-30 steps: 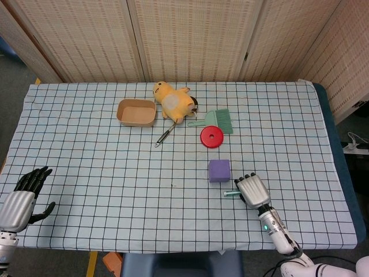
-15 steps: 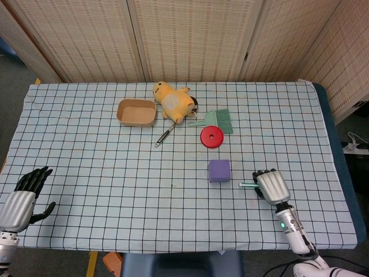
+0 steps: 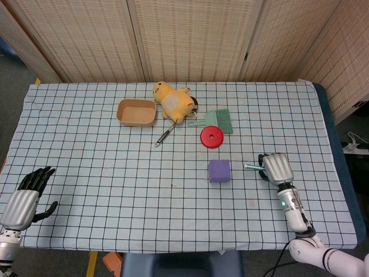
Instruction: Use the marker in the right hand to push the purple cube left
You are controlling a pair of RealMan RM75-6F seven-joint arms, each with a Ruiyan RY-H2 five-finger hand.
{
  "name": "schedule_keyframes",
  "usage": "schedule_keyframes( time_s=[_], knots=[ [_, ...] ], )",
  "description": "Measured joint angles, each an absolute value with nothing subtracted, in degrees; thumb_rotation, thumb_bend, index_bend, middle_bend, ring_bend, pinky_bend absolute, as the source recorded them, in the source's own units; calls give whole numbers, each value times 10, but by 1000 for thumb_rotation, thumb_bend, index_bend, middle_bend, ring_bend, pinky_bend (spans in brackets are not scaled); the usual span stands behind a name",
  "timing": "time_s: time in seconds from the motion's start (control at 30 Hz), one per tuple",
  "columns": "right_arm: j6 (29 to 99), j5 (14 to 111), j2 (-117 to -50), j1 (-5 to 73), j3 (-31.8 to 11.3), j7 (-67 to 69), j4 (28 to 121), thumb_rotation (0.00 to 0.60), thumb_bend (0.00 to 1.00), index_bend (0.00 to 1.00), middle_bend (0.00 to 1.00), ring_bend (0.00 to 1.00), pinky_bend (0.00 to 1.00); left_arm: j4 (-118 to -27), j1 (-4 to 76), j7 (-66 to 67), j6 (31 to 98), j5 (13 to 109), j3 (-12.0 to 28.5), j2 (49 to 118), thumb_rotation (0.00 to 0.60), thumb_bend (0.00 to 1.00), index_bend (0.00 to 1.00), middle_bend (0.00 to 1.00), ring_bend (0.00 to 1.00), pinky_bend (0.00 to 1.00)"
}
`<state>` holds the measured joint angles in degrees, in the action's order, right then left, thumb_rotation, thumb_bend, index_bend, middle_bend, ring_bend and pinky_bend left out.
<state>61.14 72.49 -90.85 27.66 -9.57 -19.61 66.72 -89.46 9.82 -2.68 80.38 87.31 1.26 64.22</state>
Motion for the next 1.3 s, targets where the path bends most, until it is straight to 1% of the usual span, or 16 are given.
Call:
schedule_keyframes(
  time_s=[0.23,0.6,0.8,0.97,1.3],
  knots=[
    [595,730,-937,305,-96,-221,664,600,441,974,724,602,581,-894,97,-36,807,874,12,639,600,354,0,0,0,100],
    [587,728,-953,324,-92,-245,688,600,442,974,724,602,581,-895,95,-42,811,881,10,636,600,354,0,0,0,99],
    [589,725,-974,338,-100,-256,696,600,441,974,724,603,581,-895,95,-45,813,885,8,636,600,355,0,0,0,99],
    [574,712,-993,359,-111,-262,702,600,442,974,724,610,581,-894,95,-50,812,886,7,634,600,356,0,0,0,99],
    [553,700,-1003,382,-106,-292,722,600,441,975,724,610,581,-892,95,-57,815,889,7,632,600,356,0,0,0,99]
  ],
)
